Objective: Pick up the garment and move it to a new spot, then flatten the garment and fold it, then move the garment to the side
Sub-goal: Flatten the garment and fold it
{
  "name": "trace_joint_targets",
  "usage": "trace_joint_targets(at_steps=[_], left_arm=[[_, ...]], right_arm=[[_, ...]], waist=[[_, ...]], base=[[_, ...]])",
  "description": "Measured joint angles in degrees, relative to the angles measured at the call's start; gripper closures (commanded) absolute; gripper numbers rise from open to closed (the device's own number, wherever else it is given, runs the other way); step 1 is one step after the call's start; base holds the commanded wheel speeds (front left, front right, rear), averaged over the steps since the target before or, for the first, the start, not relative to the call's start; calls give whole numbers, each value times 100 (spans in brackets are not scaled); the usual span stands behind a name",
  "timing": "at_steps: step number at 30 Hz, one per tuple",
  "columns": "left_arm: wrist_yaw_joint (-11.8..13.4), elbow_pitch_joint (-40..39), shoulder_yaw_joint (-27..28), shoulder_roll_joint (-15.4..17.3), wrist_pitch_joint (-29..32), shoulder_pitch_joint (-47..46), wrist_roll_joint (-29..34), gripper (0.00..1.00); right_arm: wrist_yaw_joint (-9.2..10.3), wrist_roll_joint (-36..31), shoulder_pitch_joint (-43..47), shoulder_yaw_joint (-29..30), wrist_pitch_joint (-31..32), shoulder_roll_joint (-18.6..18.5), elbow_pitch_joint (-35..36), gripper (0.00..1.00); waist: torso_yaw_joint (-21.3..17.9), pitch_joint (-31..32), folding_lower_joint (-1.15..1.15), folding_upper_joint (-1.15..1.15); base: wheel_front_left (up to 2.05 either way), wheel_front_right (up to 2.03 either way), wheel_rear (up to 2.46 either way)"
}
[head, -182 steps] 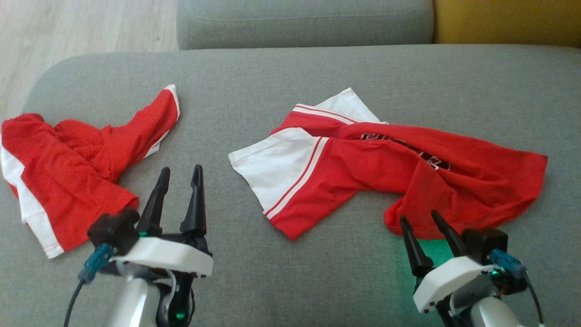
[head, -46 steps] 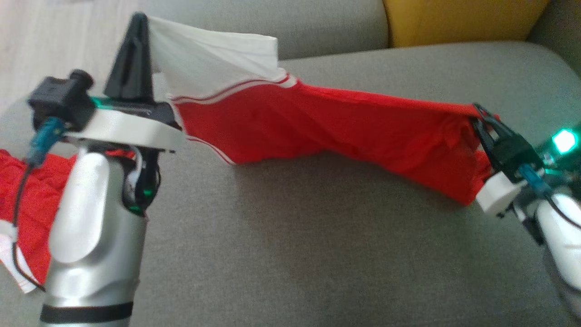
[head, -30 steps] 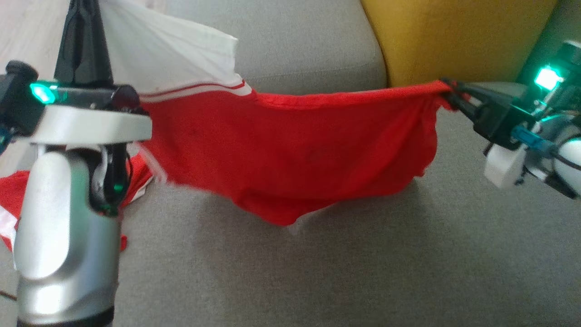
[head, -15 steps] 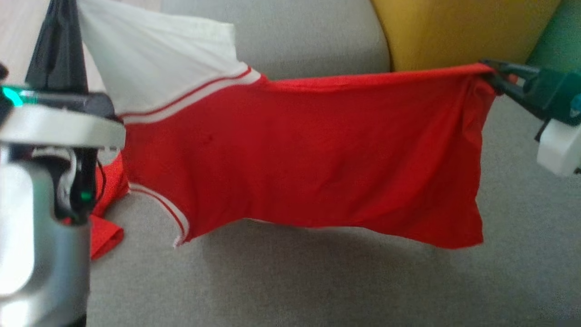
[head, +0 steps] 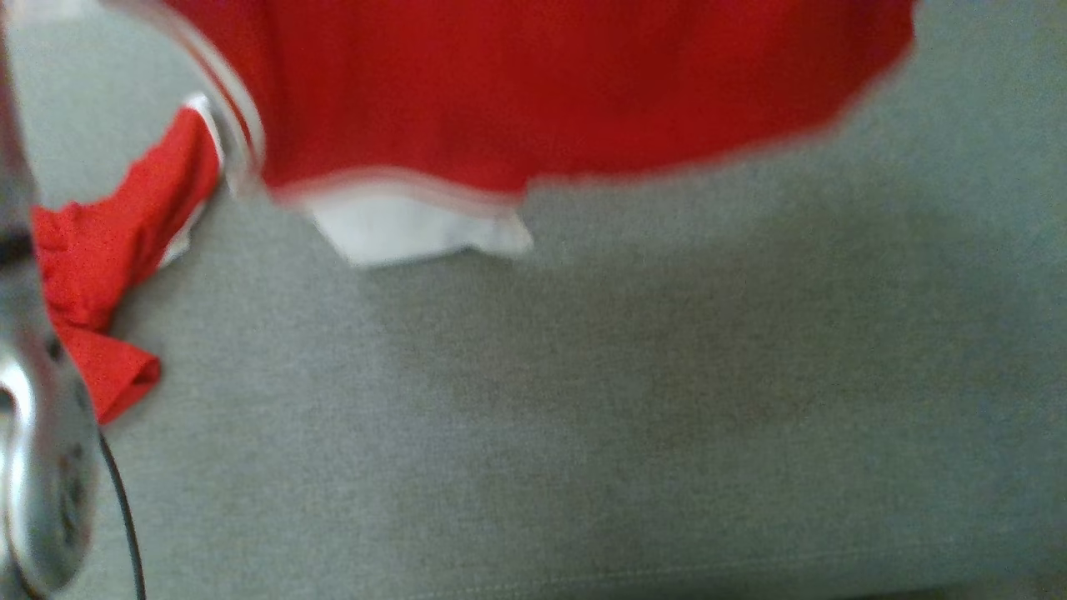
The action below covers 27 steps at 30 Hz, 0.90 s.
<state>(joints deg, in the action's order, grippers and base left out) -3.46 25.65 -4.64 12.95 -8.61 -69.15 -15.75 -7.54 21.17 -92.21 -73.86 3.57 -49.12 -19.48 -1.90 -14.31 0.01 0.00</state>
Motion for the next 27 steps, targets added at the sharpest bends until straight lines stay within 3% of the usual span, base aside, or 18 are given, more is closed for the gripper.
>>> trace_joint_targets(at_steps=[3, 4, 7, 14, 20, 27], left_arm=[[24, 599, 83, -27, -394, -723, 5, 100], [24, 599, 83, -27, -394, -723, 5, 100], [38, 1012, 202, -63, -571, -1227, 15, 100], [-126, 339, 455, -300, -613, -1436, 261, 100], [-347, 274, 255, -404, -619, -849, 420, 100], [-369, 316, -370, -270, -617, 538, 431, 100]], right_arm=[[0, -179, -354, 158, -522, 461, -945, 100], [0, -179, -354, 158, -522, 461, -945, 100], [0, -667, -416, 743, -1085, 1040, -2030, 100], [0, -1581, -322, 1912, -1683, 1628, -3121, 100], [0, -1894, 406, 2375, -1789, 1844, -3520, 100], [0, -1934, 1552, 2345, -1804, 2012, -3653, 100]], waist=[[-9, -367, 1, 0], [-9, -367, 1, 0], [-5, -705, 1, 0], [100, -1047, -1, 0], [252, -1195, 0, 0], [391, -1097, -1, 0]], base=[[0, 0, 0], [0, 0, 0], [0, 0, 0], [0, 0, 0], [0, 0, 0], [0, 0, 0]])
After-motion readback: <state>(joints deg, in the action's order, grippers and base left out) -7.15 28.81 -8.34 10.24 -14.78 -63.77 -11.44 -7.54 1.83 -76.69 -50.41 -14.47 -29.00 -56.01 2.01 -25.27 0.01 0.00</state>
